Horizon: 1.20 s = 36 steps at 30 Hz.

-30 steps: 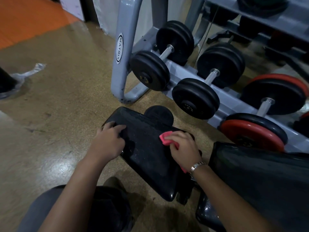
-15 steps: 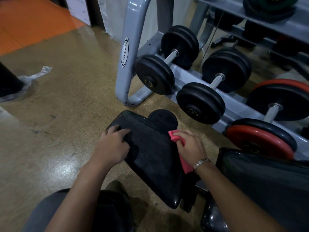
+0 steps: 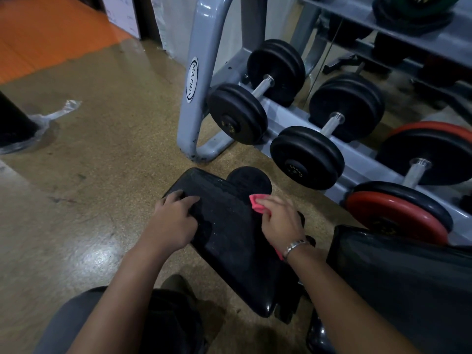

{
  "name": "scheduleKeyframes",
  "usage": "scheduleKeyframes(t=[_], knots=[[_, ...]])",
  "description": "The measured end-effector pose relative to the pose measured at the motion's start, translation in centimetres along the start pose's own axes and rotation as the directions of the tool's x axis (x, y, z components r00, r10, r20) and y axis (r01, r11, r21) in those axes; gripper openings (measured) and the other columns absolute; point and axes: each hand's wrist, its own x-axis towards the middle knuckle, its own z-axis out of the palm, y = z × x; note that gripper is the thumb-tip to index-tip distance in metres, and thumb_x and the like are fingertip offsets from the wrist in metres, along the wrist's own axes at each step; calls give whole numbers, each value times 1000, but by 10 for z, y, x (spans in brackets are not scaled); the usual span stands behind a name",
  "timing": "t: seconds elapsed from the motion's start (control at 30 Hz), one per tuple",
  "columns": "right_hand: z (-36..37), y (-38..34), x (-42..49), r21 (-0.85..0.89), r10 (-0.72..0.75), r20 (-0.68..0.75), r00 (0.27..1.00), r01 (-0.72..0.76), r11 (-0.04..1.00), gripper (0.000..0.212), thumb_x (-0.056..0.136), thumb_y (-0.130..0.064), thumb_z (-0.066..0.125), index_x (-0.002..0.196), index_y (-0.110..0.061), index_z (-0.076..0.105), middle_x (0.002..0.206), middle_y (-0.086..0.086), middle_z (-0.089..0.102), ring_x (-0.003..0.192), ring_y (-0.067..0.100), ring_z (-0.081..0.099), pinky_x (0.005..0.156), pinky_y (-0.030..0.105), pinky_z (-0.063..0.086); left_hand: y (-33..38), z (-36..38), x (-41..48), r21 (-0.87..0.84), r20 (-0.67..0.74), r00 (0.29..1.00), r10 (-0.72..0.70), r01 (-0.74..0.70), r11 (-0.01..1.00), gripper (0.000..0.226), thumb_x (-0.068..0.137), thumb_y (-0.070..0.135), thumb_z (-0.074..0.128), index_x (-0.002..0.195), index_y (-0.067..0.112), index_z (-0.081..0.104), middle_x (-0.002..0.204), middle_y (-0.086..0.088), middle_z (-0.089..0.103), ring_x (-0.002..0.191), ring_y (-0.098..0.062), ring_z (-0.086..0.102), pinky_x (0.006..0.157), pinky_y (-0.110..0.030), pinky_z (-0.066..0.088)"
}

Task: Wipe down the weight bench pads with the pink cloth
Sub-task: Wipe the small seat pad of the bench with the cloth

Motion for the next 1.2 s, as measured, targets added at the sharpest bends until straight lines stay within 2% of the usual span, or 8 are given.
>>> scheduleKeyframes(t=[0.13,0.27,0.5,0.63,0.73,0.9,1.07,1.2], knots=[[1,8,-30,37,-182,26,983,181,983,37,87,-4,61,111,-28,76,114,-18,66,101,10,50,85,14,39,1,-1,-1,17,2,1000,-1,1,1000,67,87,9,43,150,32,42,164,-9,22,147,-39,18,118,-47,23],[-4,12,-19,5,-91,6,996,91,996,36,87,-3,58,104,-29,76,111,-22,63,101,10,50,80,4,30,-1,-2,-1,13,4,1000,4,-4,1000,67,87,9,43,150,32,42,164,-9,22,147,-38,18,118,-47,23],[7,10,-49,37,-246,10,969,245,969,36,85,-5,64,107,-31,76,113,-22,65,99,8,51,83,23,50,1,-3,-2,12,1,1000,9,-9,1000,66,88,9,43,150,32,42,164,-8,22,148,-37,17,118,-48,23],[7,10,-41,32,-165,-67,984,167,985,32,84,-5,65,95,-32,76,107,-29,60,94,7,49,76,20,47,1,-3,-3,13,3,1000,8,-8,1000,66,88,8,43,149,32,42,164,-8,22,148,-37,18,118,-47,23],[19,-8,-50,14,-90,-99,991,92,996,36,87,-5,63,108,-32,75,116,-18,64,99,9,49,79,22,47,0,-3,-4,-18,-9,1000,14,-14,1000,66,85,8,42,148,31,46,163,-8,25,148,-36,20,120,-46,23],[21,-2,-75,-60,-268,15,963,268,962,37,90,-20,60,122,-36,69,123,-21,60,100,10,52,82,28,53,-2,-8,-4,-54,-80,997,17,-22,998,71,76,12,41,146,19,49,151,-9,47,135,-34,43,112,-40,36],[37,-12,-70,-38,-149,-111,983,145,989,32,90,-22,62,120,-32,67,123,-14,59,101,12,56,80,35,56,-10,-9,-5,-120,-169,984,-57,37,992,63,80,9,44,140,23,53,132,-8,56,123,-35,53,98,-41,46],[43,-23,-86,-98,-358,24,934,358,928,34,92,-27,52,124,-34,61,125,-19,54,97,7,55,74,24,55,-15,-9,-3,-145,-189,974,-123,96,985,53,82,9,45,133,22,53,127,-10,54,120,-36,52,92,-39,43]])
